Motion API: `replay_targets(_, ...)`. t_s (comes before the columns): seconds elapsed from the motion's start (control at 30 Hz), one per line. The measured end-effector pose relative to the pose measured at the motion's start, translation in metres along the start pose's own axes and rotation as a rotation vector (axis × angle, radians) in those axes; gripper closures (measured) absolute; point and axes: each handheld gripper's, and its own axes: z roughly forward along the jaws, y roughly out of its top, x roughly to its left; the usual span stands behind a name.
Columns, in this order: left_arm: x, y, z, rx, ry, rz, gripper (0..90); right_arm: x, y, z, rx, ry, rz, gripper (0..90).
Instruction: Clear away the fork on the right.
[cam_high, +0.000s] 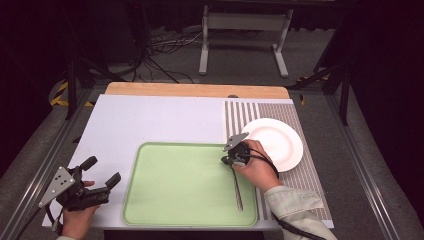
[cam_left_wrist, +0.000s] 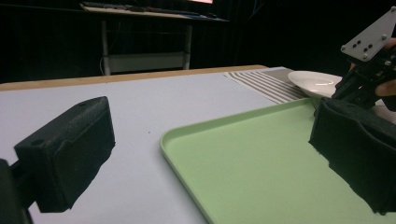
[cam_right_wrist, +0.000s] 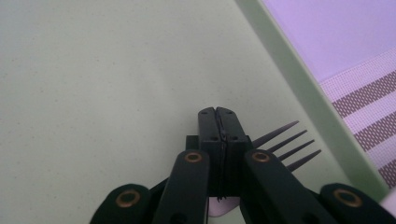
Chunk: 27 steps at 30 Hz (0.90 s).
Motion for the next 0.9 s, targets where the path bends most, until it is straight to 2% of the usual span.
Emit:
replay_targets(0.33,0.0,0.0,0.002,0.003,-0.003,0.0,0.7,-0.009,-0.008,-0.005,0.008,-0.031,0.032,90.0)
replay_targets(0.5,0.0,0.0,0.002,0.004,-0.004,0.0,0.7,-0.011,-0.01,-0.006,0.006,-0.03,0.039,90.0)
replay_targets(0.63,0.0,0.0,0.002,0.005,-0.002,-0.001,0.7,-0.011,-0.009,-0.01,-0.023,-0.03,0.044,89.6)
replay_targets(0.73,0.001,0.0,0.001,0.005,-0.002,-0.001,0.7,-0.009,-0.004,-0.019,-0.059,-0.034,0.034,86.1)
replay_targets(0.87,0.0,0.001,0.002,0.004,-0.003,0.001,0.7,-0.006,0.002,-0.031,-0.107,-0.044,0.034,73.5)
replay_targets(0.9,0.0,0.001,0.002,0.004,-0.003,0.001,0.7,-0.006,0.002,-0.031,-0.107,-0.044,0.034,73.5)
